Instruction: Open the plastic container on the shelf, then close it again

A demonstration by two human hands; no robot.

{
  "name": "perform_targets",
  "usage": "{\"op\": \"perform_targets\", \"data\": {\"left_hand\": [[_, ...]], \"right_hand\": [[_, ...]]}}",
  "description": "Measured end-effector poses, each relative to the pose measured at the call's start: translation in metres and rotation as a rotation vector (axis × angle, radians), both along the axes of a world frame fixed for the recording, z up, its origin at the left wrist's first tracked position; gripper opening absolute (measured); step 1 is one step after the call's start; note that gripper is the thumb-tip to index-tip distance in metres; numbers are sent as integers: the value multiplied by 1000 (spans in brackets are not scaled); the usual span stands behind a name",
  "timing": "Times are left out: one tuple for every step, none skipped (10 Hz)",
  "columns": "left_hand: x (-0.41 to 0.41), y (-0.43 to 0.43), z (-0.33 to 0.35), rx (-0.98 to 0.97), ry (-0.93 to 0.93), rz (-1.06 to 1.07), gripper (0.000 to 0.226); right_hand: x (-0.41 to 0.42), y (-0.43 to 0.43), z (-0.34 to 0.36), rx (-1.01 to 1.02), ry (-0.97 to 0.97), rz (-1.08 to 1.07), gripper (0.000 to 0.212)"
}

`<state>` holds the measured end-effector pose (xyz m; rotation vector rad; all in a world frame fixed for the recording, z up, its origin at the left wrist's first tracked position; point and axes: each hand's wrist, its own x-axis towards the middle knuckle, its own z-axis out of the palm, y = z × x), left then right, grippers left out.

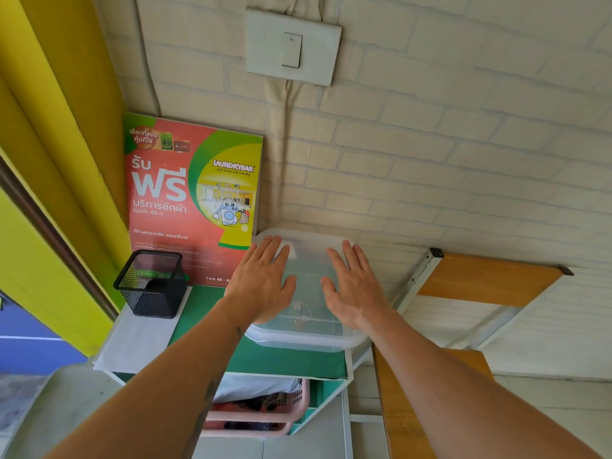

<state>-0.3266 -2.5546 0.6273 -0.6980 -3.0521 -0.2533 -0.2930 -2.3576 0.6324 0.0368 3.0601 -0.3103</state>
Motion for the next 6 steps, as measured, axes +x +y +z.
{"op": "perform_targets", "data": {"left_hand": [[1,0,0,14,5,-3,69],[1,1,2,23,11,1,69],[4,2,7,9,27,13,67],[5,7,15,-47,63,-19,64],[13,12,34,-70,91,14,62],[27,13,48,-36,58,42,62]], "right_hand": [[0,0,-2,11,6,-6,66],[-1,0,-2,13,14,-5,66],[-4,2,4,17,-48,10,68],[-5,4,20,-8,-98,10,70],[5,9,50,-67,-58,-30,73],[21,18,71,-83,-60,-23,73]]}}
